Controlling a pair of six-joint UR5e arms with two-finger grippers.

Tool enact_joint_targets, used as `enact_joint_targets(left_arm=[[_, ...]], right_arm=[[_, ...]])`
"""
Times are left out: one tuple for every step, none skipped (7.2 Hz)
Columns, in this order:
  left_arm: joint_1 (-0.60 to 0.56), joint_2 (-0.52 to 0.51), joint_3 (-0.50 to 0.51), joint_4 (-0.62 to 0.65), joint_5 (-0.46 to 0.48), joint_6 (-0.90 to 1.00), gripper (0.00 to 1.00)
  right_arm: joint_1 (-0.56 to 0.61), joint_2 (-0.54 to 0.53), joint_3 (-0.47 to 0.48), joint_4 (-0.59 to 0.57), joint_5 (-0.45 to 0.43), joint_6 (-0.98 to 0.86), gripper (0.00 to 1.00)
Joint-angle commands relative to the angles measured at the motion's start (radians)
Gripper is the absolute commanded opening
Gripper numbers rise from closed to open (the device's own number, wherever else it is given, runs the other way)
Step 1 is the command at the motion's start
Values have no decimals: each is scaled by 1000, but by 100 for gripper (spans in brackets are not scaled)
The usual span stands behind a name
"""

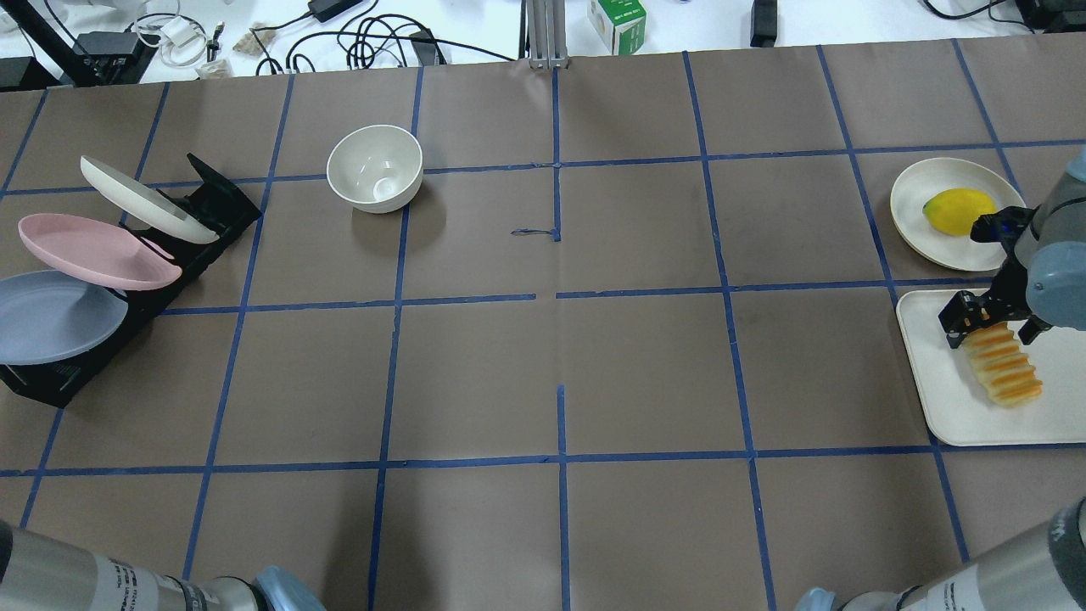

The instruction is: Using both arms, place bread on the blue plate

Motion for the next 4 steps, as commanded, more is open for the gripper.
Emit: enact_joint_targets(left_arm=[[0, 19, 6, -6, 4, 0, 0], [3, 30, 7, -9, 9, 12, 0], [17, 45, 7, -25, 12, 20, 0], [32, 73, 9, -104, 12, 58, 0]], right_arm=[[-1, -16, -5, 64, -34, 7, 8], [-1, -55, -10, 122, -26, 12, 0], [-1, -89, -14, 148, -26, 12, 0], [1, -102, -25, 149, -27, 15, 0]])
